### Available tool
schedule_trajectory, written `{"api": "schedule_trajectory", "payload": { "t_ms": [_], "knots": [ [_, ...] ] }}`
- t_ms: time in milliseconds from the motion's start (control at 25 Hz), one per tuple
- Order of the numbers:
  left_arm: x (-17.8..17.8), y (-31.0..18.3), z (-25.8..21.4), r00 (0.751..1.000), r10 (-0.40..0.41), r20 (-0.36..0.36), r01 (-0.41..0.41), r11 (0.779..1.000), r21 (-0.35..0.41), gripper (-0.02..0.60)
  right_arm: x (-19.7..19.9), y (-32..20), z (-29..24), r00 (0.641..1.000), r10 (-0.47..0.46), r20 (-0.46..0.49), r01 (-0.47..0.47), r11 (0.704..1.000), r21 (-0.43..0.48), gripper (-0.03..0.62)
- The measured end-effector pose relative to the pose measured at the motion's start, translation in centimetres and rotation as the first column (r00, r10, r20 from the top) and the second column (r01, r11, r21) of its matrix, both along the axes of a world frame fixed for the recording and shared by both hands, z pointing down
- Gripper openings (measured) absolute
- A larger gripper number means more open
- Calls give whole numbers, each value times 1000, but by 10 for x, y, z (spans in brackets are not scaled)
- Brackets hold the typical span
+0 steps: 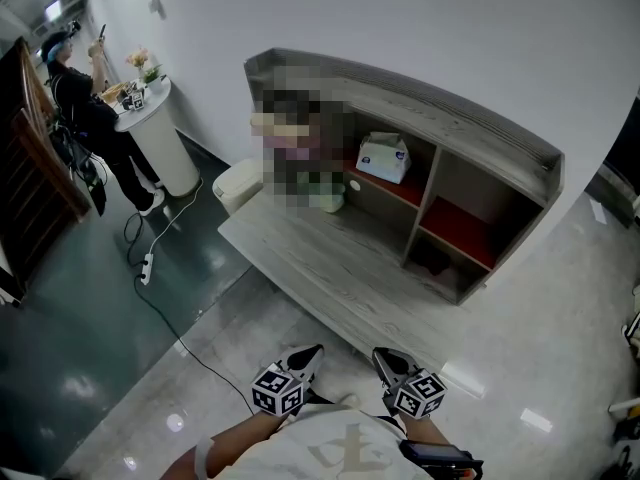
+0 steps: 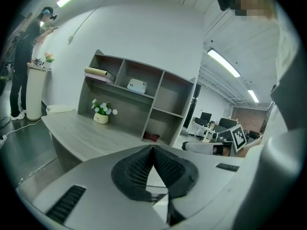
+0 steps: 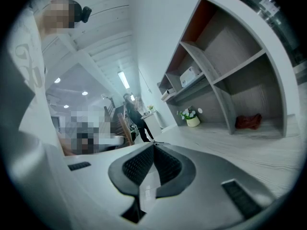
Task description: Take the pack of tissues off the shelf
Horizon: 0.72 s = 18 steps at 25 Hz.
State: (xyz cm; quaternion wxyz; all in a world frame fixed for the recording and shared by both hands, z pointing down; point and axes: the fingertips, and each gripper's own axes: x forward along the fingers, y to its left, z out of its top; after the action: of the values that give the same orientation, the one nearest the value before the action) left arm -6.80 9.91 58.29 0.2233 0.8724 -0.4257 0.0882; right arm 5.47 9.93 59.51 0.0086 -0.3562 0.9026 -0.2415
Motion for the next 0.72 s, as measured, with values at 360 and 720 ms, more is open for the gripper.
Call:
{"api": "schedule_trajectory", "payload": {
  "t_ms": [360, 720],
  "knots": [
    [-15, 4, -2, 999, -48, 0, 48, 999, -4, 12, -8, -2, 2, 1000, -17, -5, 17, 1000, -11, 5],
    [-12, -5, -6, 1000, -27, -5, 27, 1000, 4, 12, 1, -8, -1, 1000, 25, -6, -25, 1000, -9, 5]
  ]
}}
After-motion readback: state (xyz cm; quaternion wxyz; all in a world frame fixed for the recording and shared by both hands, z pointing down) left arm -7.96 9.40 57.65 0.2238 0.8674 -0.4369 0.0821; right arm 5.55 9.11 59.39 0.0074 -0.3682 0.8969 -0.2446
